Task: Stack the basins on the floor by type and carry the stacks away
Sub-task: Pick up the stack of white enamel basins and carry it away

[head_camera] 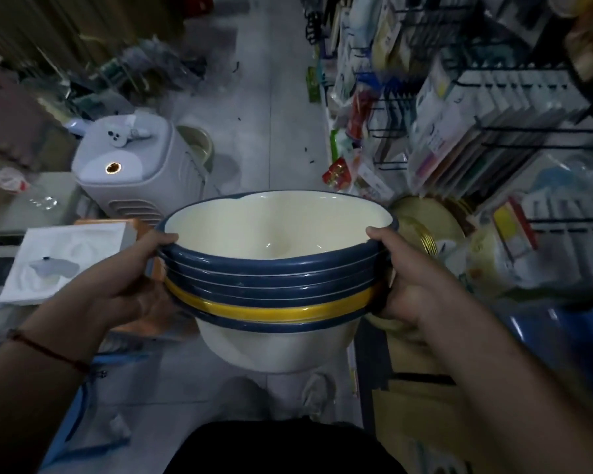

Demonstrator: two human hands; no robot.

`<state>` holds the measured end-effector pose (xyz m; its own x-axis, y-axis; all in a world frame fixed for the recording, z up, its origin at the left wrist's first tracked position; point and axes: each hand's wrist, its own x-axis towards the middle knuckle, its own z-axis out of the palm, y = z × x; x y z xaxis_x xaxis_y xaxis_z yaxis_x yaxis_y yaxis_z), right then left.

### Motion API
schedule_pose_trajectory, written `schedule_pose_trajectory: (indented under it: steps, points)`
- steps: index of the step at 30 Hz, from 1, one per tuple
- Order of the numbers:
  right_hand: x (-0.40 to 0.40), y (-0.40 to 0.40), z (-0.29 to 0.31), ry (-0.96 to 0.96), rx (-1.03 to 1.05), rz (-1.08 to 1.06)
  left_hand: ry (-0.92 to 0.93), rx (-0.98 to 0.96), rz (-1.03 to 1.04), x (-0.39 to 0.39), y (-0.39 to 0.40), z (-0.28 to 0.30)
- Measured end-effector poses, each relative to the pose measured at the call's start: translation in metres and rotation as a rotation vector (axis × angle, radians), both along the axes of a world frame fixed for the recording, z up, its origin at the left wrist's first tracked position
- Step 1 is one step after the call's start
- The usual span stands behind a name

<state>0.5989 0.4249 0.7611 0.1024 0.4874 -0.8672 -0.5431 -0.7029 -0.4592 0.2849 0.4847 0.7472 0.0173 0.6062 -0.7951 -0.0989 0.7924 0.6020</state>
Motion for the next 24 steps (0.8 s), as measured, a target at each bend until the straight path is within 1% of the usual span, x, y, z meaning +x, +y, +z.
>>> schedule_pose_trajectory:
  steps: [8,13,15,19,21,24]
  points:
    - [0.008,0.113,-0.004,-0.030,-0.014,0.049,0.023,0.042,0.007,0.005,0.111,-0.008]
    - [-0.003,0.203,-0.006,-0.052,-0.013,0.048,-0.066,-0.022,-0.006,-0.009,0.202,-0.025]
    - [-0.009,0.239,-0.006,-0.058,-0.035,0.029,-0.083,-0.059,0.009,-0.014,0.236,-0.022]
    - [-0.018,0.310,-0.005,-0.061,-0.023,0.036,-0.128,-0.039,0.008,-0.026,0.311,-0.022]
    - [-0.019,0.344,-0.003,-0.063,-0.014,0.042,-0.146,-0.011,-0.029,-0.028,0.346,-0.019]
    - [-0.015,0.385,0.001,-0.092,0.001,0.043,-0.148,0.024,-0.020,-0.029,0.385,-0.018]
